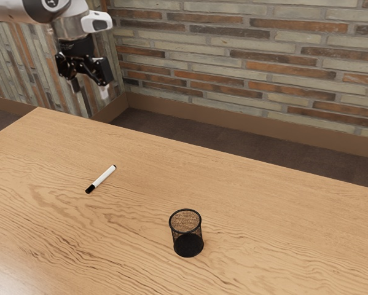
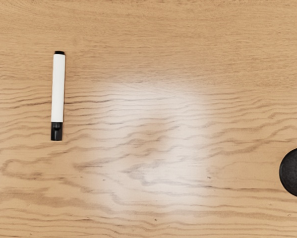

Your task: Put the marker into the pen holder.

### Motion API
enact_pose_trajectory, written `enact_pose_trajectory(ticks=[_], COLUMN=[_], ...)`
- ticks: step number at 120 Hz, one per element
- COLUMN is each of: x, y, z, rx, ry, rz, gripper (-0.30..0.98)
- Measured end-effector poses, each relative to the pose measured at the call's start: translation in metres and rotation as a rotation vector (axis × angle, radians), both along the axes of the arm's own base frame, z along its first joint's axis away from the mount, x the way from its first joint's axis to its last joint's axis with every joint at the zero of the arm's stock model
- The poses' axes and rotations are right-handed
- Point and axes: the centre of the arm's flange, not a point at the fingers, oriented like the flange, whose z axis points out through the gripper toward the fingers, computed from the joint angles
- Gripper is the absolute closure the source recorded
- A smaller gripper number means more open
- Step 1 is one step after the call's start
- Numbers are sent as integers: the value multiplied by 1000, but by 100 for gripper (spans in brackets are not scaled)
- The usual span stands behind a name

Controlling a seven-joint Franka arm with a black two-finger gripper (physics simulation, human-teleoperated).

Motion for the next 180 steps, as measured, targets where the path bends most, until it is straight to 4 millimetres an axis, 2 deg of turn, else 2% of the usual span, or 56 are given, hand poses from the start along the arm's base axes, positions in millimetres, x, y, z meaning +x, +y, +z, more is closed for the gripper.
enact_pose_trajectory(ticks=[13, 21, 34, 42, 50, 61, 70, 79, 90, 104, 116, 128, 151, 164, 180], x=[0, 7, 32, 50, 62, 67, 67, 70, 73, 72, 73, 75, 76, 83, 90], y=[2, 4, 22, 30, 34, 37, 38, 40, 53, 59, 77, 83, 98, 114, 125], z=[4, -9, -58, -101, -128, -164, -209, -237, -261, -279, -299, -319, -331, -337, -354], rx=[3, 4, 5, 7, 6, 9, 9, 14, 24, 30, 36, 39, 47, 46, 33], ry=[-7, 13, 67, 111, 124, 137, 165, 158, 141, 101, 89, 90, 87, 79, 92], rz=[-1, 1, 29, 39, 43, 46, 45, 45, 49, 1, -9, -40, -78, -70, -66], gripper=[0, 0, 0, 0, 0, 0, 0, 0, 0, 0, 0, 0, 0, 0, 0])
